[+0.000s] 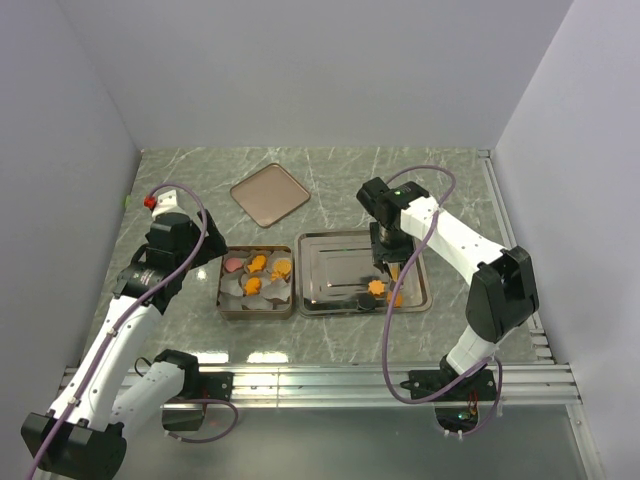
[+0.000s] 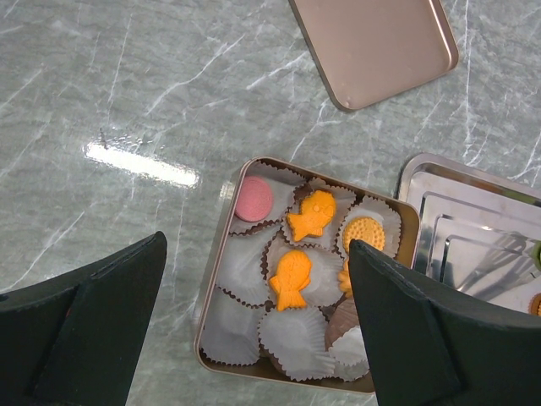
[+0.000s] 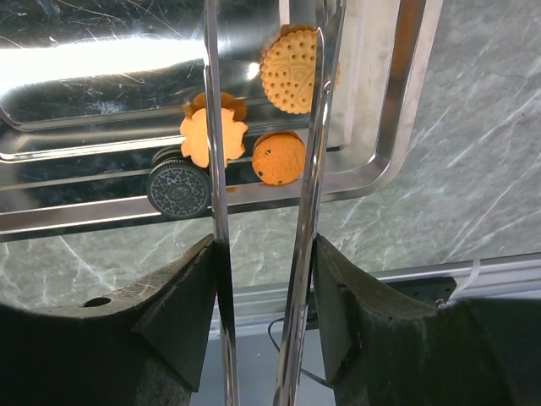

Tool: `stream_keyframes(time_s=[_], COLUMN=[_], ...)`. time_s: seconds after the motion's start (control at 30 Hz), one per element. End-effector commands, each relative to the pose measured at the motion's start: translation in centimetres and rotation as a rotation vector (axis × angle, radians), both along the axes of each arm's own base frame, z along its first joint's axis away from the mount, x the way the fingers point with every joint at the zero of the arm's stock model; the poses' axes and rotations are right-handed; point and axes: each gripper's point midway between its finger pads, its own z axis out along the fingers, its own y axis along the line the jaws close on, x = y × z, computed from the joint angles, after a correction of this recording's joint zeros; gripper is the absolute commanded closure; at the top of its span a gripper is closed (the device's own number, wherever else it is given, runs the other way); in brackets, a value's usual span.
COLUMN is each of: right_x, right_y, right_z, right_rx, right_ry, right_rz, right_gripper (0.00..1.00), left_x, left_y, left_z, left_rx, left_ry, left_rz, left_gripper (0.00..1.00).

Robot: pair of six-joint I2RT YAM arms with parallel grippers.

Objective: Pack the cookies

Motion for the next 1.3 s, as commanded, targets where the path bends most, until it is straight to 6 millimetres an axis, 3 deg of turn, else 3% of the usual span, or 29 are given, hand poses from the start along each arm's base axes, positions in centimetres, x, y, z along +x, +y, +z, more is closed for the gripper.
stream_keyframes(time_s=[0.0,0.8,1.27], right_x=[1.3,1.7,2.1], right_y=[-0.4,-2.1,-1.8], right_z=[1.5,4.6,3.5], right_rx=[0.003,-0.014,0.009], right_ry=[-0.071,-0.129,-0.104], right_rz=[-0.016,-0.05,-0.032], right_gripper=[0.46,0.46,0.46], left_x=[0.4,0.3,0.1], left_y=[-0.2,-0.2,0.1], left_z=[0.7,0.9,1.2], left_rx=[-0.009,-0.012,-0.012], left_ry=[-0.025,-0.036,-0.048], left_rz=[-0.001,-0.001,0.017], left_gripper=[0.05,0.05,0.05])
